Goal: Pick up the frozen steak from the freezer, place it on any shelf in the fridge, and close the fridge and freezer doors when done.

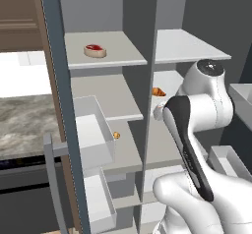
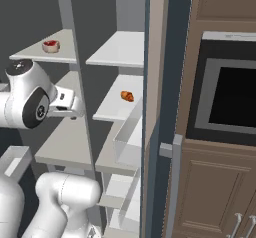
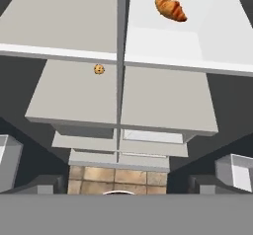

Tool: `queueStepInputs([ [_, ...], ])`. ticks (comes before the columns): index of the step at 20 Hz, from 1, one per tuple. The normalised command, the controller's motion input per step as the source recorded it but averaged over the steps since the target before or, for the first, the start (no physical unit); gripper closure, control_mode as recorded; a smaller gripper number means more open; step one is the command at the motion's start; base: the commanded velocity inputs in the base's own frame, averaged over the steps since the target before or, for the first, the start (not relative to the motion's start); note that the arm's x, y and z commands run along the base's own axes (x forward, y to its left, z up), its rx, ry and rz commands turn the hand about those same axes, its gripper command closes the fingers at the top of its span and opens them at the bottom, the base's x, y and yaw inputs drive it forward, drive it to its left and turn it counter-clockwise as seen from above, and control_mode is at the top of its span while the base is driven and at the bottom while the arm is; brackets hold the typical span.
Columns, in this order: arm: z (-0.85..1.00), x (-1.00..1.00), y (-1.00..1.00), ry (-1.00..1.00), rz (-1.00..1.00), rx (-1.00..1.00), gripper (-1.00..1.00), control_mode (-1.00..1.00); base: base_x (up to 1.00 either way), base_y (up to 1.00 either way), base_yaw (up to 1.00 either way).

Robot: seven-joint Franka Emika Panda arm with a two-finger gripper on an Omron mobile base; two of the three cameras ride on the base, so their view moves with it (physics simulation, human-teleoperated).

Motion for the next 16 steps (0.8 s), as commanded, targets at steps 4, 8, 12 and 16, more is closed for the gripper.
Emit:
queueStepInputs([
  [4,0.00,0.00,0.10,0.00,0.01,0.00,-1.00,1.00,0.00,0.08,0.00],
  [8,0.00,0.00,0.00,0.00,0.00,0.00,-1.00,1.00,0.09,0.45,0.01],
  [12,0.00,0.00,0.00,0.00,0.00,0.00,-1.00,1.00,0.16,0.45,0.00],
  [16,0.00,0.00,0.00,0.00,0.00,0.00,-1.00,1.00,0.19,0.23,0.00],
])
